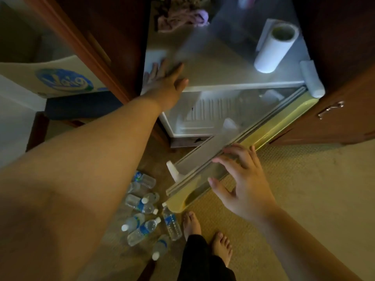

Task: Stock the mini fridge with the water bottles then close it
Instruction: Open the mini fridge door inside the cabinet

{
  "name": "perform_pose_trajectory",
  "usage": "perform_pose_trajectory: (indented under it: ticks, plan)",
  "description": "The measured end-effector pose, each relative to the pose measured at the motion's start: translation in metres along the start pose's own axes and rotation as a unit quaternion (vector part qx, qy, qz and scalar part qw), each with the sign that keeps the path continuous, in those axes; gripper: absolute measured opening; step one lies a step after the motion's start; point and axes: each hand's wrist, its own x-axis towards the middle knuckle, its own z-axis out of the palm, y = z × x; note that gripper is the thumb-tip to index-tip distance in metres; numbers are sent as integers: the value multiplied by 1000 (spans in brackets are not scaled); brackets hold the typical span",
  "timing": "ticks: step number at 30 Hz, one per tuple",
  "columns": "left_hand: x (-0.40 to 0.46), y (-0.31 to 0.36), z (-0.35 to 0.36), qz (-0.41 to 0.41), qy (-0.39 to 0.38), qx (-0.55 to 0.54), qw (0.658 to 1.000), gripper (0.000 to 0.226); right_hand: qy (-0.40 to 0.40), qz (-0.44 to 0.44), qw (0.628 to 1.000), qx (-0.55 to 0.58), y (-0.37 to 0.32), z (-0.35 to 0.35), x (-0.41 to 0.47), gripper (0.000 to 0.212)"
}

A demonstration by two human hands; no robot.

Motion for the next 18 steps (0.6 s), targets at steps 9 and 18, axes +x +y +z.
perform_pose_trajectory:
  ticks: [9, 18]
  plan:
    - [-11, 11, 9, -44, 4, 36, 998, 56, 75, 222, 972, -11, -19, -6, -46, 56]
    - [-12, 12, 19, -46, 32, 60, 997, 56, -4, 297, 937, -184, 35, -30, -91, 86]
